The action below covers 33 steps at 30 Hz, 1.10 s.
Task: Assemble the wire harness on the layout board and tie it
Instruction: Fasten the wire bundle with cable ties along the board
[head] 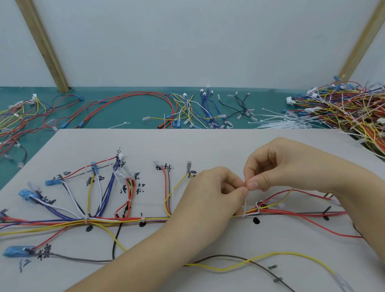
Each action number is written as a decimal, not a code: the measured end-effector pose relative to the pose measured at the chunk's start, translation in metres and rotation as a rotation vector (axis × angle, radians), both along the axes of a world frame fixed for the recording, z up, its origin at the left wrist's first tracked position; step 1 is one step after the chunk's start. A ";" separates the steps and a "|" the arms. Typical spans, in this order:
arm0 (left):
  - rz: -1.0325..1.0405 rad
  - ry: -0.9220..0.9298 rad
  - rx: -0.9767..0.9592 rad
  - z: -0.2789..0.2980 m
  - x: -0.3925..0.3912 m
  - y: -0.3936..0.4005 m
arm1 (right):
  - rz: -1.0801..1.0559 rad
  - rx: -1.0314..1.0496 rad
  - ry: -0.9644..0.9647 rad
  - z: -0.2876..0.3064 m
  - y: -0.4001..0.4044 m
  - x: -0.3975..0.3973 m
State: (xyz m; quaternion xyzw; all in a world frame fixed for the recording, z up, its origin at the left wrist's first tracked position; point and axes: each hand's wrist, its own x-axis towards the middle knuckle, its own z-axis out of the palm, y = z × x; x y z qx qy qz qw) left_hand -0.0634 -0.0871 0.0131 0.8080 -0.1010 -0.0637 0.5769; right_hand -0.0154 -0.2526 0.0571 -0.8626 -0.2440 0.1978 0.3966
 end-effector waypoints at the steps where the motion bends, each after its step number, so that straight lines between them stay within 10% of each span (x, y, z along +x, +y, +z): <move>1: -0.015 0.014 -0.010 0.001 0.001 0.001 | 0.007 -0.006 -0.017 0.001 0.000 0.000; 33: -0.125 -0.071 0.215 0.001 0.003 0.001 | -0.038 0.173 0.036 0.004 0.005 -0.006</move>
